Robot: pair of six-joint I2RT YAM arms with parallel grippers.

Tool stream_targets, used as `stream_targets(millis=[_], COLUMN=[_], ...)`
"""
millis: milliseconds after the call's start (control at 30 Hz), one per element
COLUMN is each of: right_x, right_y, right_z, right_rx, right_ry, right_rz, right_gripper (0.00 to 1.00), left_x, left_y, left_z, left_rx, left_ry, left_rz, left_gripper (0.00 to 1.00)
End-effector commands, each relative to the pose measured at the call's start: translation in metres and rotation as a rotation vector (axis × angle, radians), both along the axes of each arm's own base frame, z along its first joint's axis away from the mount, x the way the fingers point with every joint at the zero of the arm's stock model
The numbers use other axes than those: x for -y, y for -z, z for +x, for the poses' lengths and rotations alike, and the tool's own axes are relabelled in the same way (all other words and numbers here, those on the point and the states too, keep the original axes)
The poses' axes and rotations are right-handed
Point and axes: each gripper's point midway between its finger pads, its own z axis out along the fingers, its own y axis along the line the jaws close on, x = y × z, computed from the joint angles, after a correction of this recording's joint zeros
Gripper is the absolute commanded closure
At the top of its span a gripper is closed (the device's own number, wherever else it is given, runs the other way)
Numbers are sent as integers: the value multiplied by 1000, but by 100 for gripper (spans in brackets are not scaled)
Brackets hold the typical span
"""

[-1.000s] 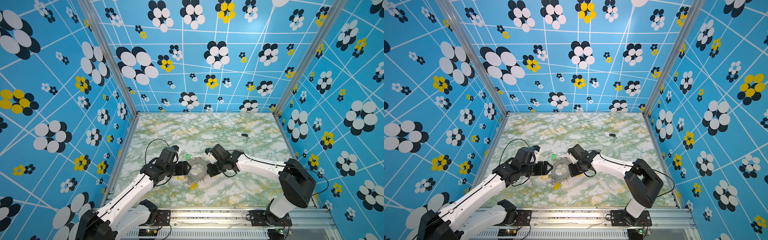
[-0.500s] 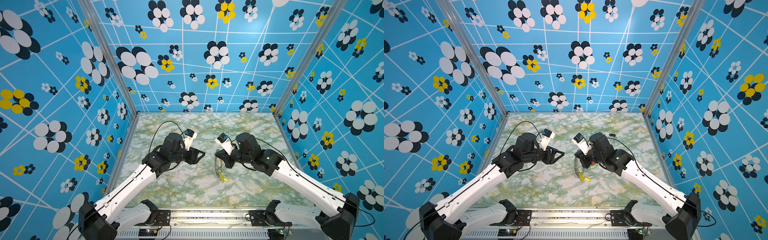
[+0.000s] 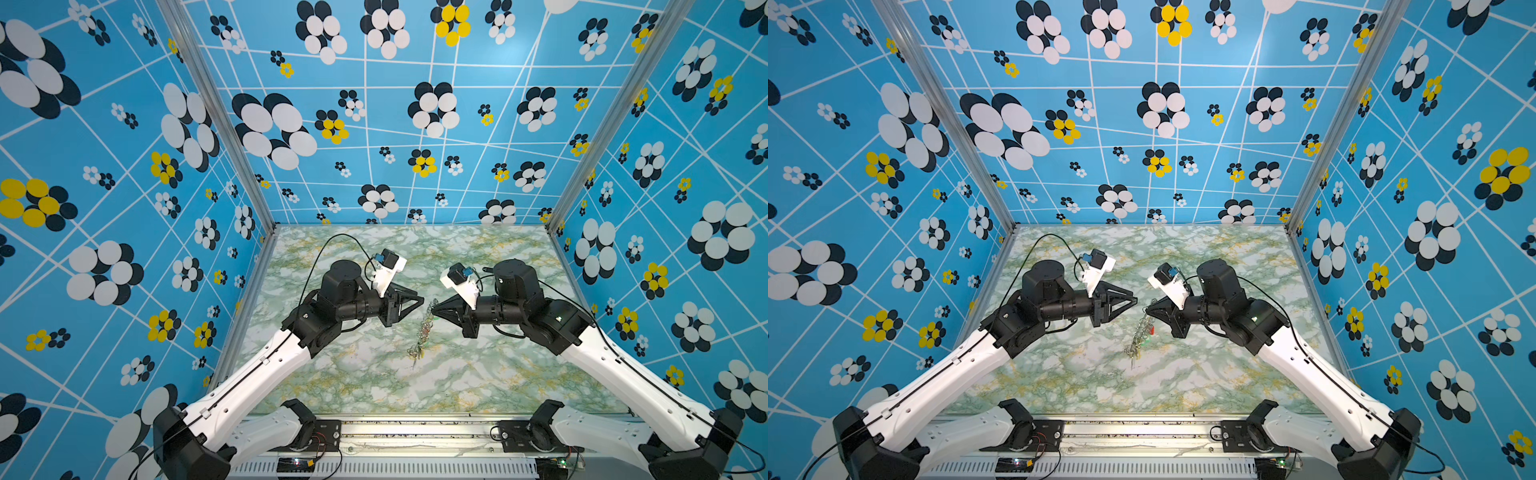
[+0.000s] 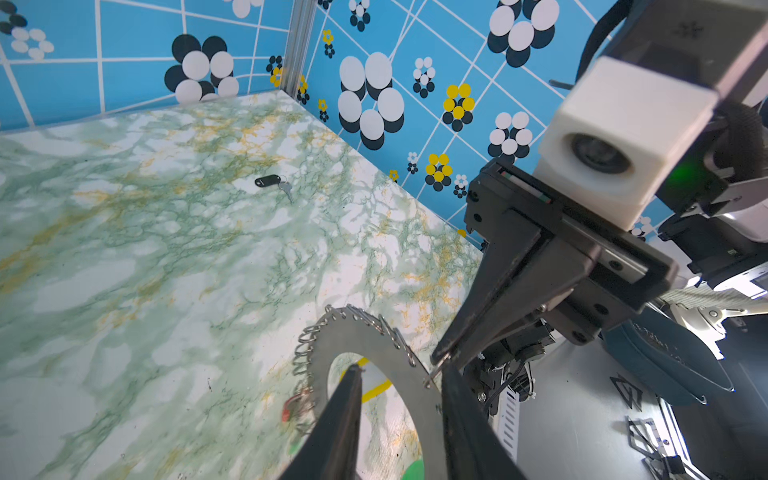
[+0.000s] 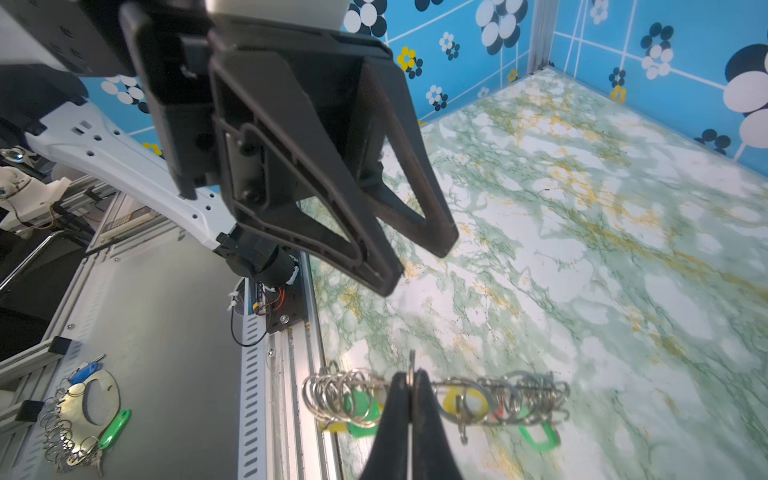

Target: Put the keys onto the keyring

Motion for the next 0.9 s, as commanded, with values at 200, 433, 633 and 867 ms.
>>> stream_targets(millis=[200, 433, 633, 867], right_x=[-2, -1, 2, 7], right_y=[-62, -67, -71, -78], right_z=[-8, -8, -7, -5], right_rx=[7, -11, -12, -27], right_ry=[-111, -128, -126, -130], right_rz=[206, 228, 243, 280], right_gripper=[100, 100, 100, 100], left_x=[10, 17, 25, 29], left_y=[-41, -42, -46, -46], left_z=[-17, -19, -23, -27], left_rx=[96, 95, 106, 103], left_ry=[99, 130, 165, 189], left_rz=[-98, -103, -117, -128], left_gripper=[74, 74, 76, 86])
